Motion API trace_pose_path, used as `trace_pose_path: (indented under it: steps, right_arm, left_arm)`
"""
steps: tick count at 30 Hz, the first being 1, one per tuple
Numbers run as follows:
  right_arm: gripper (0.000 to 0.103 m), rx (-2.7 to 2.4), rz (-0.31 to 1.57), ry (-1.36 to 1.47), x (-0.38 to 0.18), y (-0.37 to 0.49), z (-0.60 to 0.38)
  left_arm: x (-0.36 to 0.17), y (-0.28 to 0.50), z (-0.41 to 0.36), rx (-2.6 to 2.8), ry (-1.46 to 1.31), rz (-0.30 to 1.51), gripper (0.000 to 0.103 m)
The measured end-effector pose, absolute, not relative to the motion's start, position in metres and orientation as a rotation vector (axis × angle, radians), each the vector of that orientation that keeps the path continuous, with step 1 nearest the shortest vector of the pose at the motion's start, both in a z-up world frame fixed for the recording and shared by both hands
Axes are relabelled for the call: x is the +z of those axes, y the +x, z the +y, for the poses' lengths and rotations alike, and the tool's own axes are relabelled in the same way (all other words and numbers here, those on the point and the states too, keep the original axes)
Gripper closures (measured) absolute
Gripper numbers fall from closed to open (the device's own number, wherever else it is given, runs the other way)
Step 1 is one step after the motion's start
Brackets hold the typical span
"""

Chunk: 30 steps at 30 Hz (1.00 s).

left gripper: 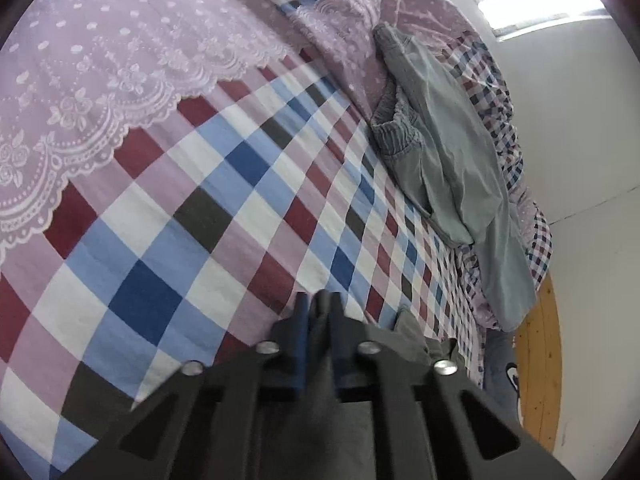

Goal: Fold clothes

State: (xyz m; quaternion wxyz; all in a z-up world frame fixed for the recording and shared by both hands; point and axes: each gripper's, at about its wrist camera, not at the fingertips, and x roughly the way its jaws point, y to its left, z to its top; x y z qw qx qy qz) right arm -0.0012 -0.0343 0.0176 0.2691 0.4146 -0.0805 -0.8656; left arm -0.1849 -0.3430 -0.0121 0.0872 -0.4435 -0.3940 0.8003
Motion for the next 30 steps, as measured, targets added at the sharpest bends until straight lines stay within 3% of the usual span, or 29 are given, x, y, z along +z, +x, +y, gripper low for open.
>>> trace_pose_path:
  steps: [5,12,17,23,27,29,30]
  right_arm:
    - [0.049,-2.331,-0.217,1.116,0.017,-0.002,-0.034]
    - [0.049,-2.287,-0.298,1.107,0.019,-0.008,-0.025]
    - [0.049,-2.274,-0.444,1.003,0.038,-0.013,0.014]
    - [0.047,-2.351,-0.793,0.921,0.040,-0.022,0.082]
    - [0.047,-2.347,-0.799,0.976,0.034,-0.030,0.079]
    - [0.047,-2.338,-0.753,1.015,0.032,-0.033,0.067]
    - [0.047,-2.328,-0.738,1.027,0.031,-0.035,0.063]
  left_arm:
    - [0.020,-0.173,-0.335,2.497,-1.090,-1.073,0.099]
    - [0.080,-0.131,-0.265,2.453,-0.735,-0.602,0.100]
    - [0.085,-0.076,-0.200,2.395,-0.722,-0.185,0.100]
    - [0.043,-0.032,-0.136,2.173,-0.909,0.120,0.099]
    - [0.043,-0.010,-0.121,2.136,-0.915,0.236,0.084]
    - [0.057,-0.002,-0.128,2.152,-0.878,0.199,0.068]
    - [0.063,0.001,-0.135,2.188,-0.851,0.195,0.053]
